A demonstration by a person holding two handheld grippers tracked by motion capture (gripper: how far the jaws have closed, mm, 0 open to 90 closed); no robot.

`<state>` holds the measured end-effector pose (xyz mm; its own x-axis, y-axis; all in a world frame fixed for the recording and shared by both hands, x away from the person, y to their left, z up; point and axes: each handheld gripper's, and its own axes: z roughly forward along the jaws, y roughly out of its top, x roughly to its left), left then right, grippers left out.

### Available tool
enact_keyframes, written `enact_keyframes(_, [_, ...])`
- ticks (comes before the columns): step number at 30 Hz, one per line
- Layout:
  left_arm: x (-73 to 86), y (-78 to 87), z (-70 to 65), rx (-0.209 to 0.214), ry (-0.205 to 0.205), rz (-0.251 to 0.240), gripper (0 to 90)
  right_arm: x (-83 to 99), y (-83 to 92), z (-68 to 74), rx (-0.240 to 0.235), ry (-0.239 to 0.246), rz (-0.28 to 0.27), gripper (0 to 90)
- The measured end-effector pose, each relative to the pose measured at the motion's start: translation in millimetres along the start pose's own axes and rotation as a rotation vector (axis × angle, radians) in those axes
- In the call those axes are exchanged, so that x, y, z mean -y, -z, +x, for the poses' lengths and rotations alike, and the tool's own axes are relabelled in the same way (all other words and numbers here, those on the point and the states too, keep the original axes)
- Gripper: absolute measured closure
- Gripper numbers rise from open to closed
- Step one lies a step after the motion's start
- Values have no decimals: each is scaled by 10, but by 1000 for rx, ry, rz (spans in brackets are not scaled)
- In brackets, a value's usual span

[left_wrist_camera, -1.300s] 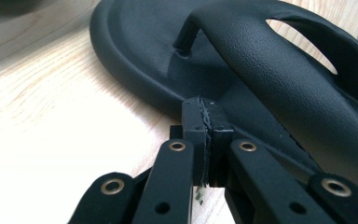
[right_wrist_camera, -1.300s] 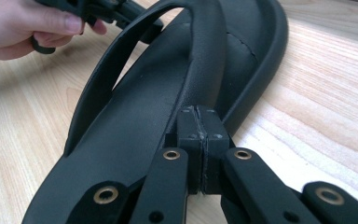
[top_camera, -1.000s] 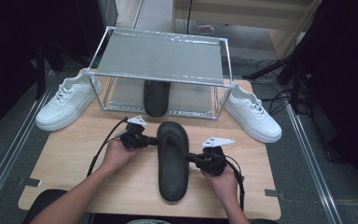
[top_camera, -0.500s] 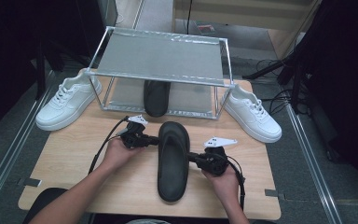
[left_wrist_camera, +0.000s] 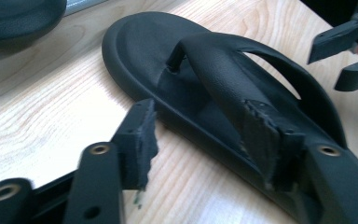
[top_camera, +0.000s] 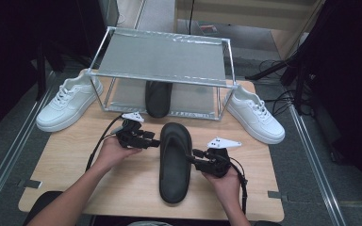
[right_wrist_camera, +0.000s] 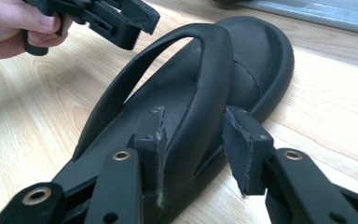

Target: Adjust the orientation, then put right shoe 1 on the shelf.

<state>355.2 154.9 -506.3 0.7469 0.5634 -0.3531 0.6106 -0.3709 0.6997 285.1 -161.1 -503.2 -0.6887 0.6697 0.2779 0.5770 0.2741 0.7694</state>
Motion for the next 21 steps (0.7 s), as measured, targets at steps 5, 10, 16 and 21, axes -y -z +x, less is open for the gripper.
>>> enact_keyframes(5, [-2, 101, -38, 14, -8, 12, 377, -17, -51, -8, -10, -8, 11, 585])
enact_keyframes(10, [-35, 195, -100, 8, -40, 5, 373, -42, -101, -4, -10, -13, 14, 578])
enact_keyframes(16, [-100, 268, -150, 23, -44, -7, 374, -61, -164, 18, -2, 7, 31, 561])
enact_keyframes(21, [-267, 360, -150, 11, -64, -9, 365, -72, -186, 3, 6, -8, 34, 553])
